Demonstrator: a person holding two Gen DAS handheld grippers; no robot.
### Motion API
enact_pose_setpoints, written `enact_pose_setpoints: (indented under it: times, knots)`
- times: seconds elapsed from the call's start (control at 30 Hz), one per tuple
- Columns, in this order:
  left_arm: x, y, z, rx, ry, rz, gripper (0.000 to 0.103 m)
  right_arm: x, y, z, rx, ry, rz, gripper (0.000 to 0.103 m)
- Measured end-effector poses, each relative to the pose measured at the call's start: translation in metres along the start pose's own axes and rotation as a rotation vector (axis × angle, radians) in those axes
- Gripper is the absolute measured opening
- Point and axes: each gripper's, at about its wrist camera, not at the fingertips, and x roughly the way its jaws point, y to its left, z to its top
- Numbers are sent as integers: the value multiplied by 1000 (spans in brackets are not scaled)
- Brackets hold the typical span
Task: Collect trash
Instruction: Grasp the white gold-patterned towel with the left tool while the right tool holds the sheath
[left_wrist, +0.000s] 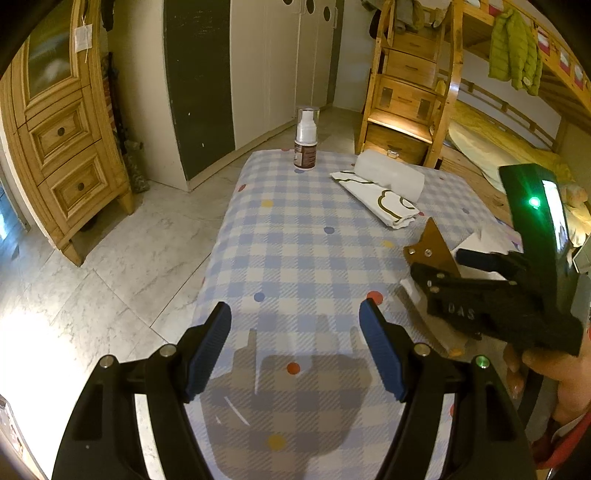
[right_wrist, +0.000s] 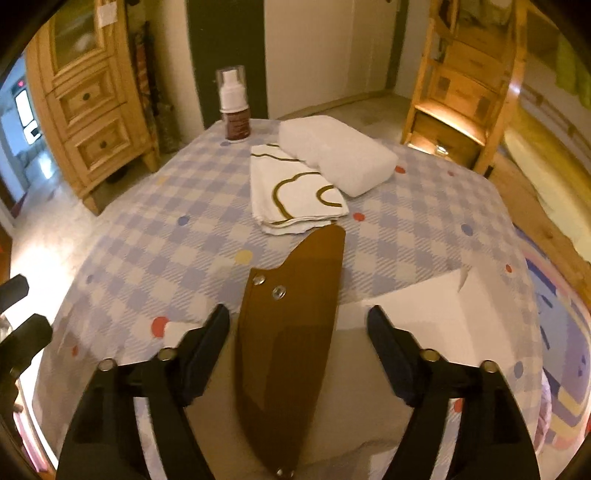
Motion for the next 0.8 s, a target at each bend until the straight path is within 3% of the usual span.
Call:
enact_pose_setpoints:
  times: [0.03, 0.07, 0.33, 0.63, 0.8]
  knots:
    - [0, 0, 0, 0, 1, 0, 70, 0, 0, 0, -2, -3, -3, 56]
    - [0, 0, 0, 1, 2, 0, 70, -1, 1, 1, -6, -1, -6, 55]
    - [0, -11, 7, 33, -7, -10, 73, -65, -30, -10, 96, -147, 97, 54]
    - [31, -55, 42, 79, 3, -110, 74, -91, -67, -28, 160, -188, 61, 54]
    - [62, -72, 61, 65, 52, -155, 52, -94, -81, -33, 177, -205, 48, 54]
